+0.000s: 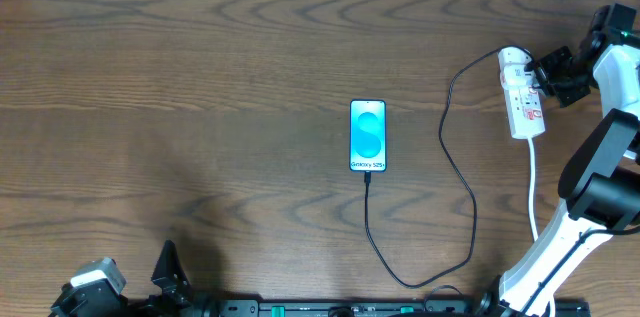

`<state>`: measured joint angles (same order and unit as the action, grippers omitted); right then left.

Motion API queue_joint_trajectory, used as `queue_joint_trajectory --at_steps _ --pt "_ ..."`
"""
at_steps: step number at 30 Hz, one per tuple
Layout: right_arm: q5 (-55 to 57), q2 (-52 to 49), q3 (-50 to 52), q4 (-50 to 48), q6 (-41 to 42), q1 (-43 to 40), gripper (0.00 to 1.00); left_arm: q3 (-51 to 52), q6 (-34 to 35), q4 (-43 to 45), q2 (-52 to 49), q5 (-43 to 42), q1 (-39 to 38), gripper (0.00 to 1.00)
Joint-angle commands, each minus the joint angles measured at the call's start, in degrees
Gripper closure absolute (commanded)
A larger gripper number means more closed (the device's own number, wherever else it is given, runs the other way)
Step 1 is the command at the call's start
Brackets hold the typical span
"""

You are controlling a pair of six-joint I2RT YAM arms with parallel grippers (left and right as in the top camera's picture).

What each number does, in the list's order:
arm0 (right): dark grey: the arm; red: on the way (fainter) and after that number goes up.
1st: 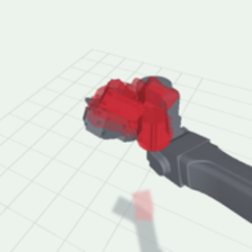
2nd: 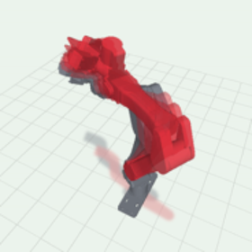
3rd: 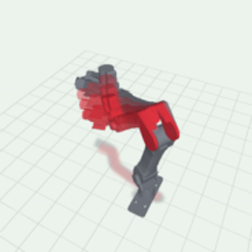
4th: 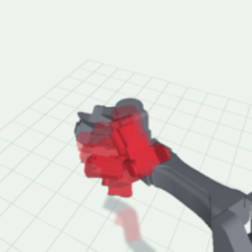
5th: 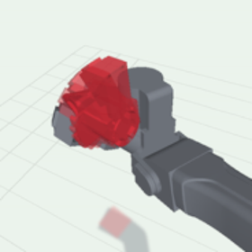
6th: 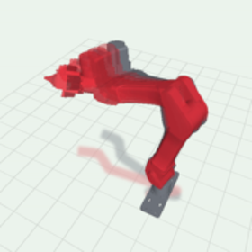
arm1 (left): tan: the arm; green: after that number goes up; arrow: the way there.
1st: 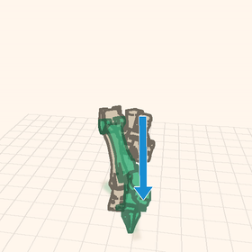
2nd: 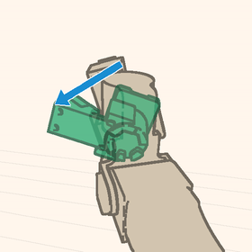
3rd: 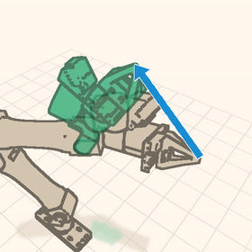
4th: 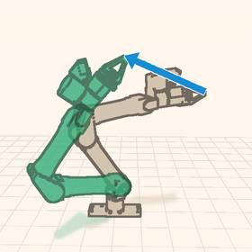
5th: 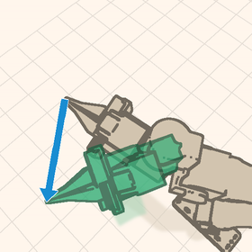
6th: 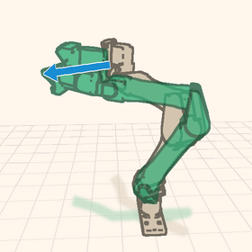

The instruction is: Plug charger to phone and switch on socket

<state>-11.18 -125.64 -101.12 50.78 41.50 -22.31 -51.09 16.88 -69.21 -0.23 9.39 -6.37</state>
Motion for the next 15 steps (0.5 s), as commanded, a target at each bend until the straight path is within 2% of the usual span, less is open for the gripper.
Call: queue_joint_trajectory --at_steps 1,15 --pt "-1.2 -1.7 -0.3 -1.4 1.8 1.0 0.99 -0.5 0.3 -0.1 0.1 0.7 0.3 0.07" --pt "-2.7 -5.8 -0.3 0.0 0.3 1.2 0.99 -0.5 0.3 -0.1 0.1 0.7 0.3 0.07"
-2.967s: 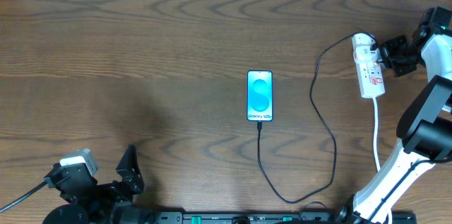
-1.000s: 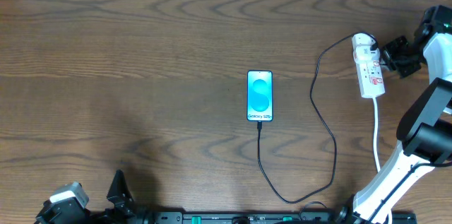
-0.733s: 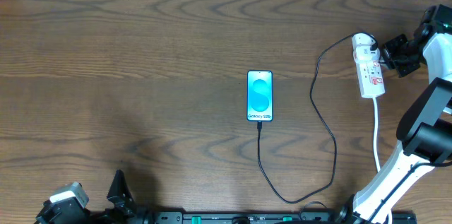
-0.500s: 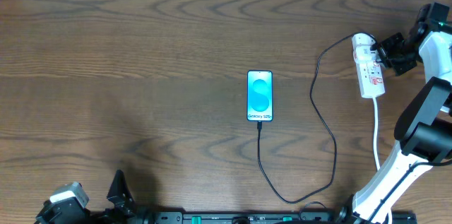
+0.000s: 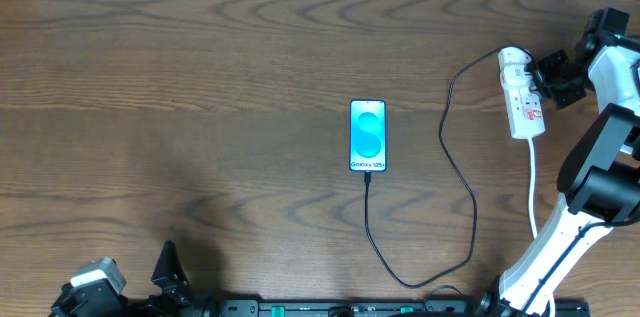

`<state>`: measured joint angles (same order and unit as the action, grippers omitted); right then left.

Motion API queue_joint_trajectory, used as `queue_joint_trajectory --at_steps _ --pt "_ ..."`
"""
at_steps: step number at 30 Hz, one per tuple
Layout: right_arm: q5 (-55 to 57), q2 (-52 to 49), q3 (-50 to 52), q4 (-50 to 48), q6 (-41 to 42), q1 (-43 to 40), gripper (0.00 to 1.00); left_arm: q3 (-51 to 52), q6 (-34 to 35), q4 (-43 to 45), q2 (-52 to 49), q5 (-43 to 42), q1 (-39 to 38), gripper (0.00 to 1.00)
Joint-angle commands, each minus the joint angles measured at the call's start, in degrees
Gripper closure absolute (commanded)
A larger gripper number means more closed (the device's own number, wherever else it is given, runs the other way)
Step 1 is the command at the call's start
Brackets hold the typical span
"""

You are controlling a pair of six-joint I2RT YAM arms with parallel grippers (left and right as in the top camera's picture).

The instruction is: Plug charger to phone and switch on socket

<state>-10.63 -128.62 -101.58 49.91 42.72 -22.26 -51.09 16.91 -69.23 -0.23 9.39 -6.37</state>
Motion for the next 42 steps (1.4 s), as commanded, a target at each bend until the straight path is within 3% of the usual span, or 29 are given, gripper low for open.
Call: queue_joint_trajectory --at_steps 1,7,14,17,22,30,32,36,42 --pt "-3.3 -2.5 0.1 1.4 -1.3 1.1 0.99 -0.5 0.3 -0.1 0.1 0.7 0.3 0.07" --pt "-0.1 3.3 0.1 4.3 -4.2 0.1 0.99 -0.5 0.3 -0.1 0.1 0.7 0.3 0.07" --pt "19.0 18.9 0.1 8.1 -4.0 -0.5 0.99 -0.5 0.3 -0.1 0.1 0.7 0.4 0.07" --pt "22.3 27.2 0.1 8.5 -4.0 -0.5 0.99 -0.5 0.3 -0.1 0.1 0.7 1.2 0.07" --pt "18.0 40.6 0.1 6.4 -4.0 -0.5 0.99 -0.5 0.3 -0.1 0.1 0.7 3.6 0.07" --pt "8.8 59.0 0.1 -5.9 -4.2 -0.2 0.98 -0.5 0.3 -0.1 0.1 0.7 4.4 0.07" --pt "8.7 62.3 0.1 -7.2 -6.4 -0.2 0.94 -0.5 0.3 -0.1 0.1 0.7 4.4 0.07" --pt "8.7 68.1 0.1 -5.9 -12.8 -0.1 0.91 -0.5 0.3 -0.1 0.1 0.7 4.4 0.07" --pt "8.9 73.9 0.1 -2.4 -13.1 3.3 0.92 -0.5 0.3 -0.1 0.1 0.7 4.4 0.07"
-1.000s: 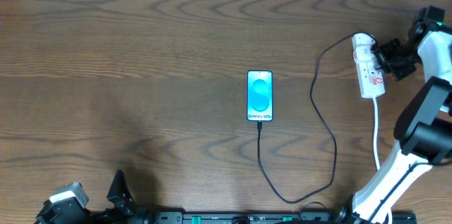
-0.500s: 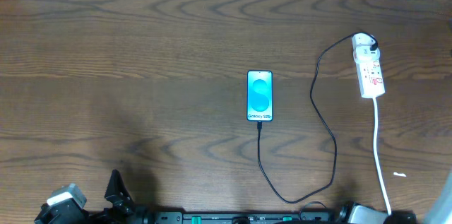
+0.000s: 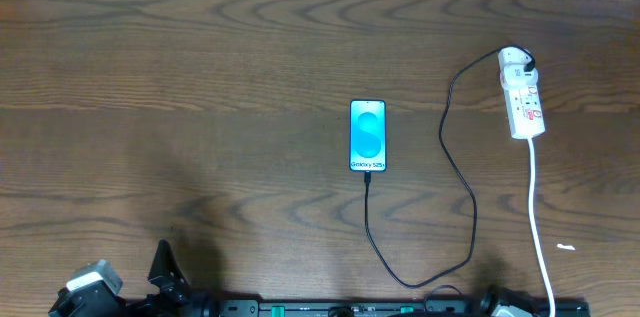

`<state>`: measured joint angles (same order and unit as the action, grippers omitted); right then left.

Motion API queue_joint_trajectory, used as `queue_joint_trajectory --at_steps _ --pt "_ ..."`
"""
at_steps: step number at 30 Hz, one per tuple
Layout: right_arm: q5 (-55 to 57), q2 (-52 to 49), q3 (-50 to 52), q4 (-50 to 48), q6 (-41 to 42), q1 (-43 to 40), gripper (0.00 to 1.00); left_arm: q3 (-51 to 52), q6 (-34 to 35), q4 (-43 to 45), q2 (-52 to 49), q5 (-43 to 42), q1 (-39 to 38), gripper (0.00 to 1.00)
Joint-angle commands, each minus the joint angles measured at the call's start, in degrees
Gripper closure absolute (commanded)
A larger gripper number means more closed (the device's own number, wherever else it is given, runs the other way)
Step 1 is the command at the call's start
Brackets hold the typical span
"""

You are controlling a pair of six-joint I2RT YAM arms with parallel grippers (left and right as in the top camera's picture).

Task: Plug charger to phone and switch on socket
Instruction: 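Lift the right gripper off the switch and retract it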

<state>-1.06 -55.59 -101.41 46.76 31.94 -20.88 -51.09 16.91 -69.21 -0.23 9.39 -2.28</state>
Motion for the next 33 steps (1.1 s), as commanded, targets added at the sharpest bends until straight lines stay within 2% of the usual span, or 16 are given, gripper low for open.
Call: queue_joint_trajectory --at_steps 1,12,23,29,33 --pt "-0.6 1.6 0.0 1.2 -2.4 2.9 0.92 -0.5 0.3 -0.1 0.1 0.7 0.3 0.07" --pt "-7.5 5.5 0.0 2.7 -2.4 6.6 0.88 -0.4 0.5 1.0 0.1 0.4 0.3 0.07" --pt "-7.5 7.0 0.1 2.6 0.4 6.6 0.82 5.2 0.6 18.5 0.1 0.1 0.3 0.07" --pt "-7.5 7.0 0.1 2.7 3.2 6.6 0.82 13.9 0.5 29.2 0.1 0.1 0.3 0.07" --pt "-7.5 7.0 0.1 2.7 3.2 6.6 0.81 21.4 0.6 39.6 0.1 0.1 0.3 0.07"
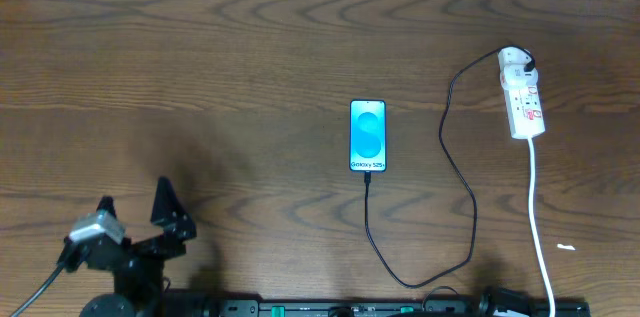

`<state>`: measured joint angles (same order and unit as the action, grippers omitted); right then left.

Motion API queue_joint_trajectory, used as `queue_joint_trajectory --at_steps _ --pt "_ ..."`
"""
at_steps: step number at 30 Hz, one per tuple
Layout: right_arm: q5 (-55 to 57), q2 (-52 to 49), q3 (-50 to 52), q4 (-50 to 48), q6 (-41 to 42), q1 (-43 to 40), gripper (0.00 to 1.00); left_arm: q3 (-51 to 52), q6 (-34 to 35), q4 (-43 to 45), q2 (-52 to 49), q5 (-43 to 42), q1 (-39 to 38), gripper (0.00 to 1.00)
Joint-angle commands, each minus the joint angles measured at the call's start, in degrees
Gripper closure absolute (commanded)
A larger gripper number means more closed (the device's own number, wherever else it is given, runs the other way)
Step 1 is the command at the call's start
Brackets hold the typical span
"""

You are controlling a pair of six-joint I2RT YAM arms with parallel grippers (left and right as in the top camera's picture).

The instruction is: Plug charger to phone and switch on socket

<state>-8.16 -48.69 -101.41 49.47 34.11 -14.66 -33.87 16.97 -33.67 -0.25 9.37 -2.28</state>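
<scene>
The phone lies screen-up at the table's middle, its display lit blue. A black cable is plugged into its lower end, loops along the front edge and runs up to a white charger seated in the white socket strip at the right. The left gripper rises at the bottom left, far from the phone; its finger gap cannot be judged. My right gripper is out of view.
The strip's white lead runs down to the front edge at the right. A small white speck lies on the wood beside it. A dark rail lines the front edge.
My left arm has risen from the bottom-left corner and reaches further onto the table. Phone, cable and strip have not moved. The right arm stays out of view.
The right gripper was at the strip's right side, beside the charger, at the two oldest moments. Then it was gone from view, leaving the strip in place. The phone stayed plugged and lit throughout. Now the left arm stands higher at the bottom left.
</scene>
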Motion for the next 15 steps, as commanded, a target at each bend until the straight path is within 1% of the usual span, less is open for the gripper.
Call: queue_joint_trajectory --at_steps 1,8,15 --pt "-0.4 0.1 0.1 0.0 1.0 0.4 0.81 5.8 0.5 6.1 0.1 0.1 0.3 0.07" --pt "-0.4 0.1 0.1 0.3 1.0 0.4 0.83 18.2 0.5 21.5 0.0 -5.4 0.3 0.07" --pt "-2.2 1.5 0.1 1.0 1.0 0.4 0.85 26.2 0.5 29.2 0.0 -5.3 0.3 0.07"
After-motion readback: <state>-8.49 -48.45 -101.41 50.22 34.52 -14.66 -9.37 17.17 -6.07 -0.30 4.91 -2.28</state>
